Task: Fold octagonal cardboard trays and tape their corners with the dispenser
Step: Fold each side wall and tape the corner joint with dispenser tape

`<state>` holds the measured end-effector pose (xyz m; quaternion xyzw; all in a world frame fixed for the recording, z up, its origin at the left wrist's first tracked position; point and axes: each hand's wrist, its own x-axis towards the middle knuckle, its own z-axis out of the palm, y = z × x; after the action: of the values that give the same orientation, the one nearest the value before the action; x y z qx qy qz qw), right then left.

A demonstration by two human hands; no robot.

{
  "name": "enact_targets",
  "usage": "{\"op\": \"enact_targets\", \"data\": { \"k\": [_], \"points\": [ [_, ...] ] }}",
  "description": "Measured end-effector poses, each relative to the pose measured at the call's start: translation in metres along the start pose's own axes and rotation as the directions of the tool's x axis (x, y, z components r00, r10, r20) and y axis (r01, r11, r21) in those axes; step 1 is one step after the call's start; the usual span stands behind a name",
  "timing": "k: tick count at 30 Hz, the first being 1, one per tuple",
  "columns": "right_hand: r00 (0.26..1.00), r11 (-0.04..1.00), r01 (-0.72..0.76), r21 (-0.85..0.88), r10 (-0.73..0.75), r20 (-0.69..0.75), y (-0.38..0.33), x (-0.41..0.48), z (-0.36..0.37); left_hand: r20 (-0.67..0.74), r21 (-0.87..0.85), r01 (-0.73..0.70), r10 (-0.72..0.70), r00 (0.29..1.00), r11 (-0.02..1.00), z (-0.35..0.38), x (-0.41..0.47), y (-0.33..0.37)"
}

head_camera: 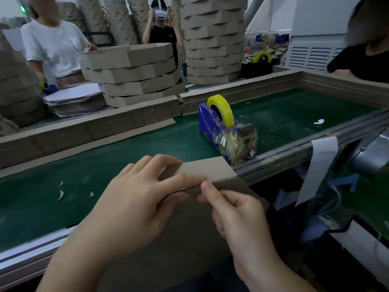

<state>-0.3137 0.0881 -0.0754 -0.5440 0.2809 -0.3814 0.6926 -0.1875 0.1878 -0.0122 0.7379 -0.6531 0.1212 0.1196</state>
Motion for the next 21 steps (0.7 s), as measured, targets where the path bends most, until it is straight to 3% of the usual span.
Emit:
{"op": "enact_targets", "data": {
  "k": [4, 9, 12, 14, 17, 21],
  "points": [
    [0.993, 1.000, -0.020, 0.002, 0.020, 0.116, 0.003, -0.001, -0.007, -0.008, -0.075, 0.093, -0.094, 0.996, 0.993, -0.003, 0.002, 0.007],
    [0.969, 0.990, -0.143, 0.015, 0.137, 0.207, 0.002, 0.000, -0.007, -0.177, -0.005, 0.200, -0.198, 0.964, 0.980, 0.008, 0.012, 0.023],
    [0.901, 0.945, -0.302, -0.126, 0.326, 0.286, 0.001, 0.004, -0.010, -0.227, 0.019, 0.202, -0.193, 0.955, 0.979, 0.009, 0.013, 0.018],
    [0.872, 0.920, -0.309, -0.239, 0.375, 0.315, 0.003, 0.007, -0.015, -0.243, 0.024, 0.206, -0.194, 0.950, 0.978, 0.009, 0.012, 0.010],
    [0.921, 0.977, -0.021, -0.213, 0.102, 0.376, -0.012, 0.020, -0.024, -0.233, 0.052, 0.188, -0.171, 0.957, 0.981, 0.012, 0.011, -0.002],
    [0.889, 0.913, 0.361, -0.189, -0.276, 0.364, -0.058, 0.064, -0.029, -0.184, 0.096, 0.228, -0.208, 0.961, 0.969, 0.013, 0.015, -0.016]
  ]
}}
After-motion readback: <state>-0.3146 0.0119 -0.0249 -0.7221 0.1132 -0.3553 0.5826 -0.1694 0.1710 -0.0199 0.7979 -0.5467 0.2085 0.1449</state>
